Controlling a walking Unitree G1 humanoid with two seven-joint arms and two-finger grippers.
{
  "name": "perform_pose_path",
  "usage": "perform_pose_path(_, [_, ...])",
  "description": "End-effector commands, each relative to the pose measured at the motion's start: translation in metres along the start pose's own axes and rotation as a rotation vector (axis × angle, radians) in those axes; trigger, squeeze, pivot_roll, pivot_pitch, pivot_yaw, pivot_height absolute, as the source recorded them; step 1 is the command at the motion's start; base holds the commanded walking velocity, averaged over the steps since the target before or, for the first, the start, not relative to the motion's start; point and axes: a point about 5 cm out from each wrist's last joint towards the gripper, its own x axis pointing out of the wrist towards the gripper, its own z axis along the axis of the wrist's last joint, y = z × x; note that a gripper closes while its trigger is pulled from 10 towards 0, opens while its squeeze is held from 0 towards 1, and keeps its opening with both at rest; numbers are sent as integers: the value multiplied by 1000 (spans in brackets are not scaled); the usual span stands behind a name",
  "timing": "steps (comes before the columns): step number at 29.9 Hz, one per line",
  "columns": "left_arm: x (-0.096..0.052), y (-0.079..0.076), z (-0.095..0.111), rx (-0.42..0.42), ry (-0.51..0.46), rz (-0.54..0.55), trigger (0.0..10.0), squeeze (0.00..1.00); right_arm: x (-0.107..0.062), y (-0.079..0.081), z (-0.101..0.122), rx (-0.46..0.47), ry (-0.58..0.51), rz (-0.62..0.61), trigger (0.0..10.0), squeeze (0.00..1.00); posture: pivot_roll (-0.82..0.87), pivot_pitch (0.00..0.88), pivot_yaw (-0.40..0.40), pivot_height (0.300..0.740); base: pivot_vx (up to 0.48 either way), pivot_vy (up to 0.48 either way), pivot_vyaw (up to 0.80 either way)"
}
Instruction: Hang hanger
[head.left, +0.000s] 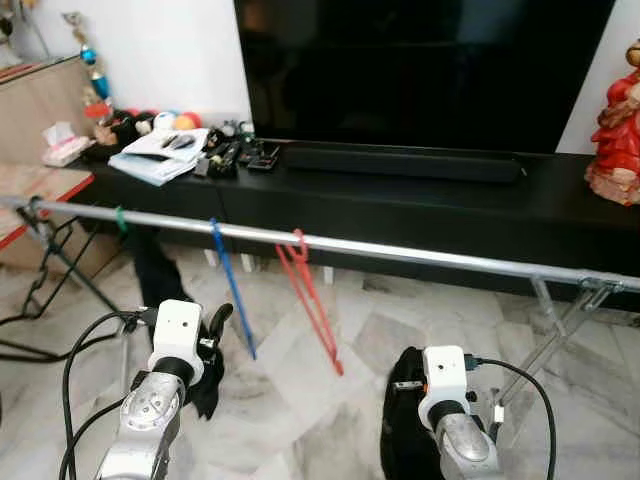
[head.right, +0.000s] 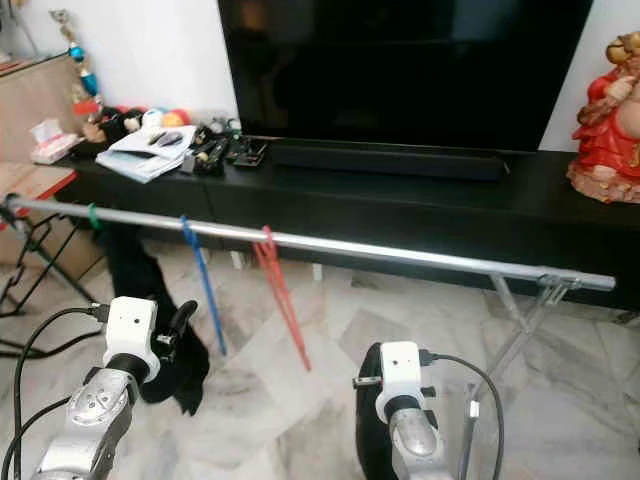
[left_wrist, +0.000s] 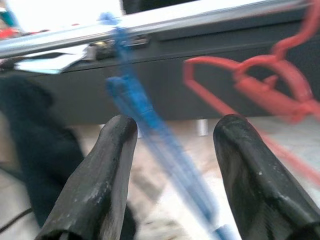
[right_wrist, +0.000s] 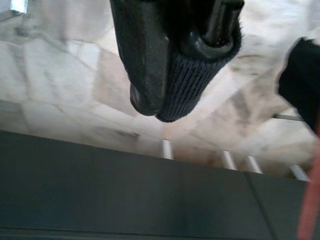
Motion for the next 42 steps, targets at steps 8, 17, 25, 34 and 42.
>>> perform_pose_path(8, [3, 5, 3, 7, -10, 32, 10000, 0, 4, 0, 8, 0, -25, 8, 10000, 0, 26, 8, 27, 740, 333, 0, 0])
perform_pose_path(17, [2, -2, -2, -32, 12, 38, 10000, 0, 3, -7, 8, -28, -15, 13, 10000, 0, 18, 13, -1, 740, 232, 0, 0])
perform_pose_path(25, [-2, 5, -14, 4, 137, 42, 10000, 0, 2, -3, 4, -27, -4, 19, 10000, 0, 23, 16, 10, 740, 0, 0, 0])
perform_pose_path(34, [9, 3, -7, 22, 165, 45, 10000, 0, 2, -6, 4, -22, -3, 10, 10000, 0, 17, 15, 20, 740, 0, 0, 0])
perform_pose_path(42, [8, 11, 9, 61, 131, -11, 10000, 0, 1, -3, 1, -19, 4, 7, 10000, 0, 25, 2, 35, 740, 0, 0, 0])
